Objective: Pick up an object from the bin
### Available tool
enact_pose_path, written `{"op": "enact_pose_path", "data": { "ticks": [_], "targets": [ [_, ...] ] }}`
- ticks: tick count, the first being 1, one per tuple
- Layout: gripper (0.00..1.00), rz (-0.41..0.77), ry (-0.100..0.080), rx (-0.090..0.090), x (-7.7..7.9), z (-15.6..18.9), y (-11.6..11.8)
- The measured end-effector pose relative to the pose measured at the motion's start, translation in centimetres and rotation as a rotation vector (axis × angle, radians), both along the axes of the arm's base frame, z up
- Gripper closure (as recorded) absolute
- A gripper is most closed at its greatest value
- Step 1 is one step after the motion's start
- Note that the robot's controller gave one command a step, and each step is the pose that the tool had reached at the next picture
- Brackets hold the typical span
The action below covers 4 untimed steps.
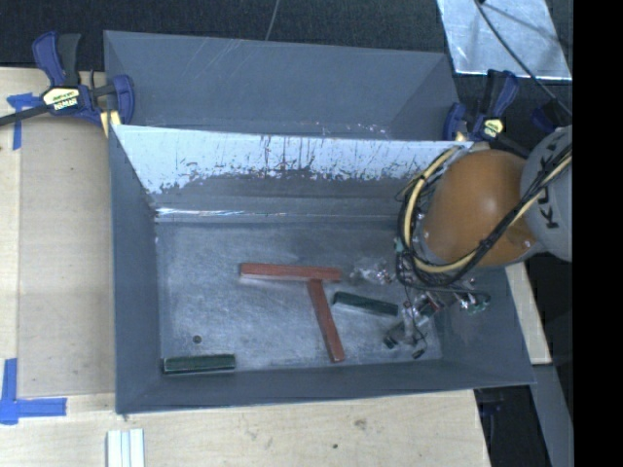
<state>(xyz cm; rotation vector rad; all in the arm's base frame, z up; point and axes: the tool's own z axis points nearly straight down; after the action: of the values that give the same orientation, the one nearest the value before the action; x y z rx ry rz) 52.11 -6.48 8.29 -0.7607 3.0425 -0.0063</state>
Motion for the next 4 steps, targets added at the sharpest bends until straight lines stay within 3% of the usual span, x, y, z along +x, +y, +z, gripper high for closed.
{"op": "enact_pose_path", "data": {
  "ticks": [1,2,3,4],
  "targets": [
    [0.0,0.011,-0.001,0.004,-3.4,-1.0,6.0],
    [0.0,0.255,0.004,0.001,1.4,-1.1,7.1],
    [0.0,0.372,0.004,0.002,1.4,0.4,7.9],
    [0.0,0.083,0.005,0.003,0.0,0.5,5.9]
  ]
}}
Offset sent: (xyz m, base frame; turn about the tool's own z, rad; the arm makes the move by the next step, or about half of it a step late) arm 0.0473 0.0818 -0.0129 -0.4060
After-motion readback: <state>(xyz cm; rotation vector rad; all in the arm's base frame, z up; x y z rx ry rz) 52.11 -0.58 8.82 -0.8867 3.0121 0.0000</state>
